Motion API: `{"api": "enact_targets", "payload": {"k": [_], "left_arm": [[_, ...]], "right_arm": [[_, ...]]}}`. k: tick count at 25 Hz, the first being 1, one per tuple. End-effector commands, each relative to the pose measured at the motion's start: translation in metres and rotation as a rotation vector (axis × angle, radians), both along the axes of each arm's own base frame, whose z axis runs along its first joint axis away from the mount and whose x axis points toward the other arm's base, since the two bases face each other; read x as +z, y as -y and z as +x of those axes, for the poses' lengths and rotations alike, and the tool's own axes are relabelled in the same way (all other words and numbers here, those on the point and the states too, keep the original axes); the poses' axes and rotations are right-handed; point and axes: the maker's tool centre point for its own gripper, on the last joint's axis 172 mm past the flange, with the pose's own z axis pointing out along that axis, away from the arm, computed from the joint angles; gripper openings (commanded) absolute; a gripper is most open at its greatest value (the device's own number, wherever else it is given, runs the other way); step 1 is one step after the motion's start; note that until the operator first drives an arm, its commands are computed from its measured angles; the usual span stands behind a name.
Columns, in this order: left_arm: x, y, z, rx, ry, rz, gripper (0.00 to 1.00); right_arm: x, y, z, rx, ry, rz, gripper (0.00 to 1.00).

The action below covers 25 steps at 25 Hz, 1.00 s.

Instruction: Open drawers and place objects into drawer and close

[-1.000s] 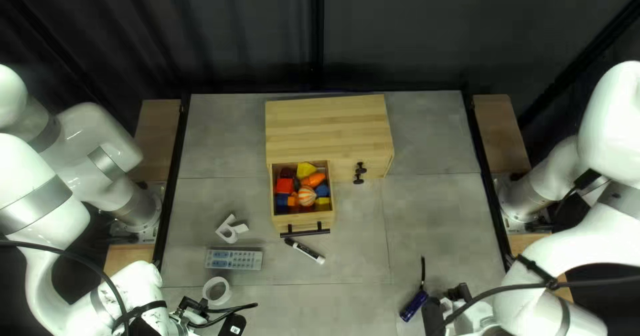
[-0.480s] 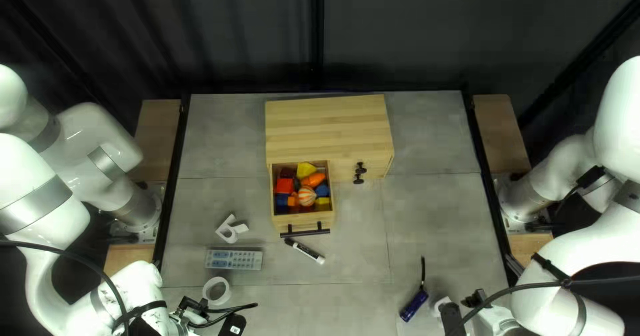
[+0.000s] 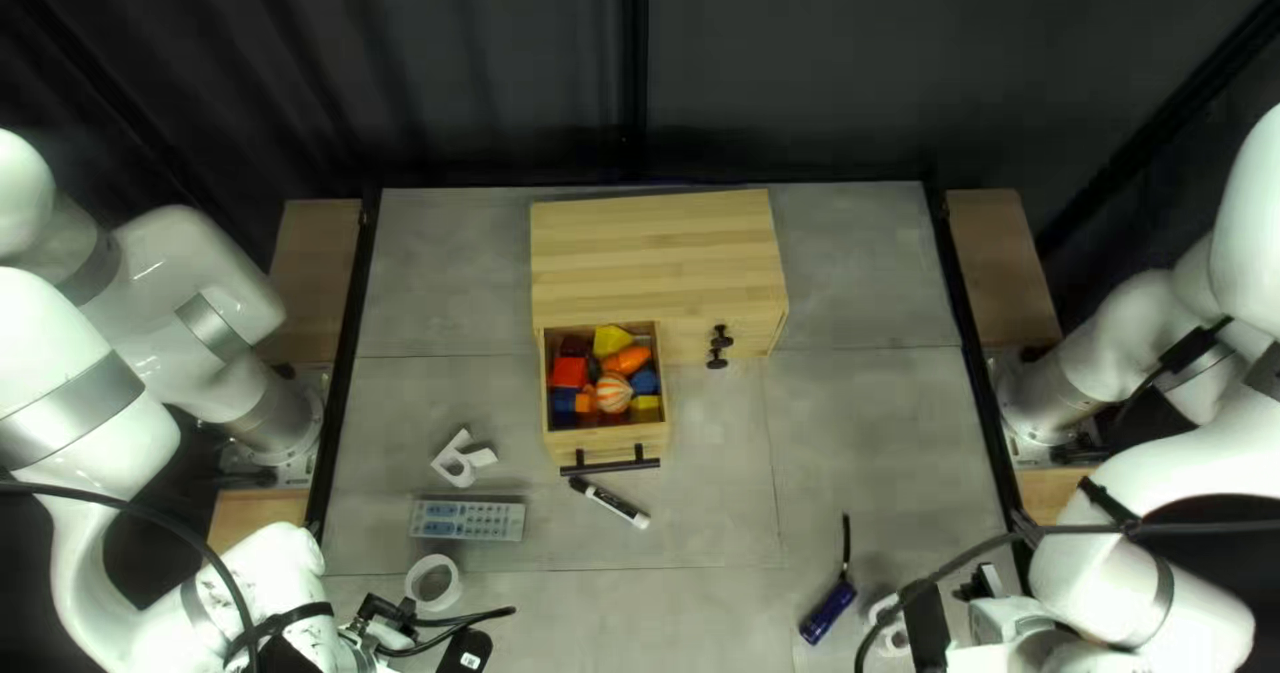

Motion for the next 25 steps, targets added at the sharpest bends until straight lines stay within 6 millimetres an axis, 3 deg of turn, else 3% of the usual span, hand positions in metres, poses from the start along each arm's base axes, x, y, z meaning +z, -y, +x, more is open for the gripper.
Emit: {"api": "enact_targets", "payload": {"k": [1,8,16,19,22,25], "left_arm": [[0.002,-0.004,0.001,0.006,-0.018,0.004,1.0],[0.019,-0.032,0.018,-0.101,-0.101,0.062,1.0],[0.047,-0.036,0.026,-0.241,-0.091,0.108,1.0],[0.049,-0.045,0.032,-0.321,-0.057,0.128,1.0],[0.052,-0.068,0.038,-0.366,0.008,0.113,1.0],[0.052,-0.071,0.038,-0.358,0.014,0.106,1.0]], "right_arm": [[0.0,0.0,0.0,-0.001,-0.001,0.001,1.0],[0.0,0.0,0.0,-0.001,-0.001,0.001,1.0],[0.0,0.0,0.0,-0.001,-0.001,0.001,1.0],[0.0,0.0,0.0,-0.001,-0.001,0.001,1.0],[0.0,0.0,0.0,-0.001,-0.001,0.001,1.0],[0.0,0.0,0.0,-0.001,-0.001,0.001,1.0]]}}
